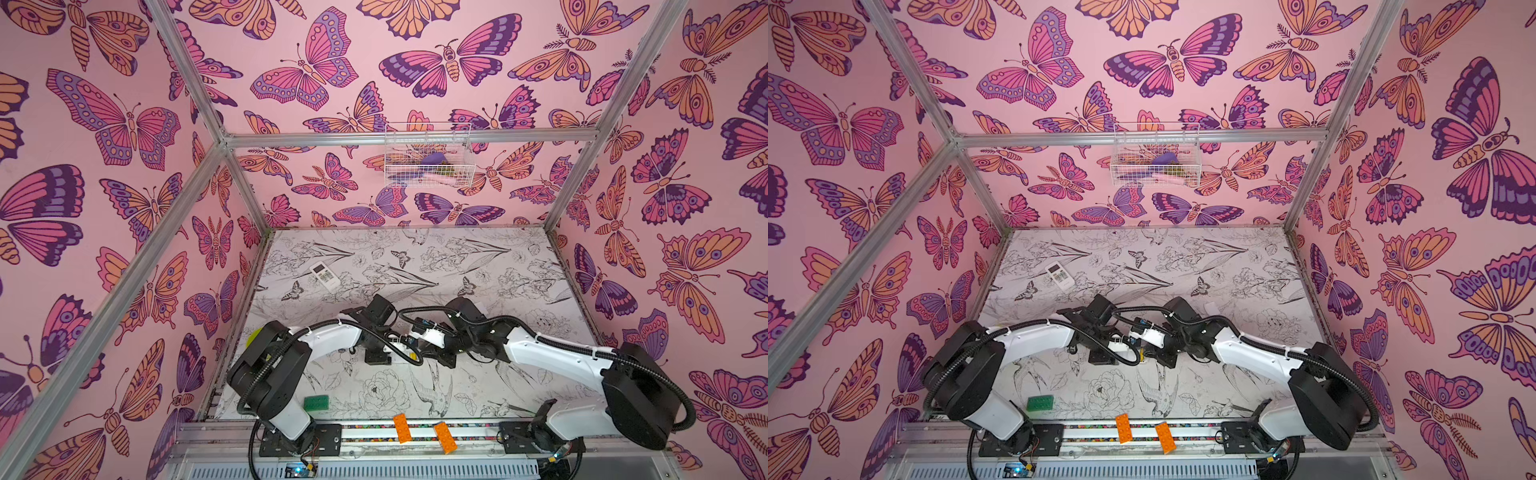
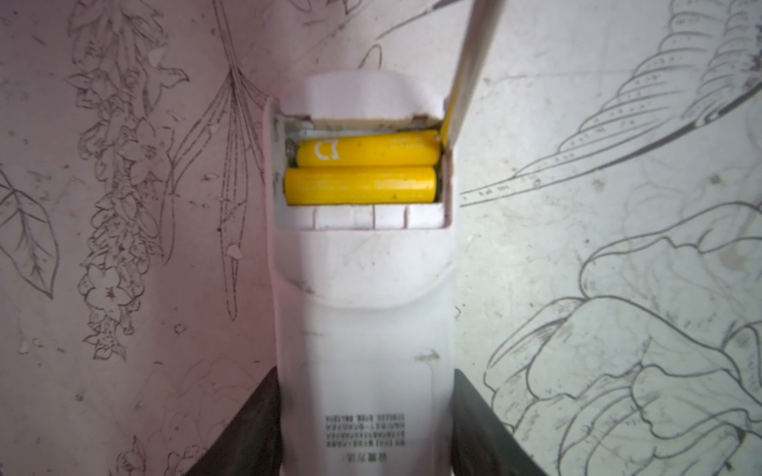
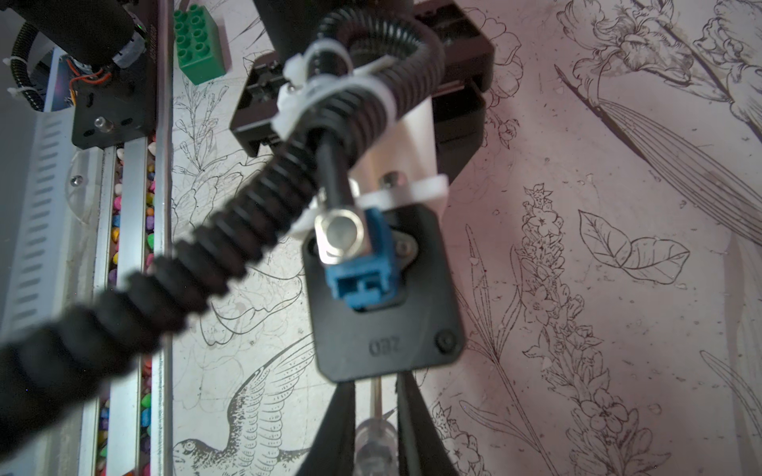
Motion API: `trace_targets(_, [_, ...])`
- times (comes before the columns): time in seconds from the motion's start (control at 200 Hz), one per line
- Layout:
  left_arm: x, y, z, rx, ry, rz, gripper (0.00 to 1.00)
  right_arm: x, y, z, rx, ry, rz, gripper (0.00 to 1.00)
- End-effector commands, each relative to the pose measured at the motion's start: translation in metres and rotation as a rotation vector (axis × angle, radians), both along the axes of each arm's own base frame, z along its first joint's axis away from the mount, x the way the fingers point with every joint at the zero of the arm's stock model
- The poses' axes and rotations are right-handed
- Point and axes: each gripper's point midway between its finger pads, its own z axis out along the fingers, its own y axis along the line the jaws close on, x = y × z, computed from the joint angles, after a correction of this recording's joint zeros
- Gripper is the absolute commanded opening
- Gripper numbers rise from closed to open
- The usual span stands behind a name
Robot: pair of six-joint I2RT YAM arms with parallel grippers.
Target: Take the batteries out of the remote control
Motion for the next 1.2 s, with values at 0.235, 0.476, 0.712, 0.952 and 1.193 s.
trace_targets(0.235, [-0.022, 0.018, -0.013, 0.076, 0.063, -0.004, 0.44, -0.004, -0.010, -0.027, -0.099, -0.033, -0.033, 0.00])
trace_targets(0.476, [-0.023, 0.019, -0.014, 0.079, 0.070, -0.004, 0.44, 0.000, -0.008, -0.019, -0.061, -0.128, -0.067, 0.00])
trace_targets(0.712, [-0.024, 0.017, -0.012, 0.071, 0.073, -0.003, 0.44, -0.001, -0.001, -0.016, -0.002, -0.119, -0.080, 0.00])
trace_targets(0.952, [-0.025, 0.018, -0.013, 0.074, 0.076, -0.003, 0.43, 0.012, -0.004, 0.003, 0.067, -0.211, -0.149, 0.00])
trace_targets(1.193, [-0.025, 0.017, -0.014, 0.078, 0.078, -0.004, 0.43, 0.014, -0.009, 0.013, 0.088, -0.237, -0.183, 0.00])
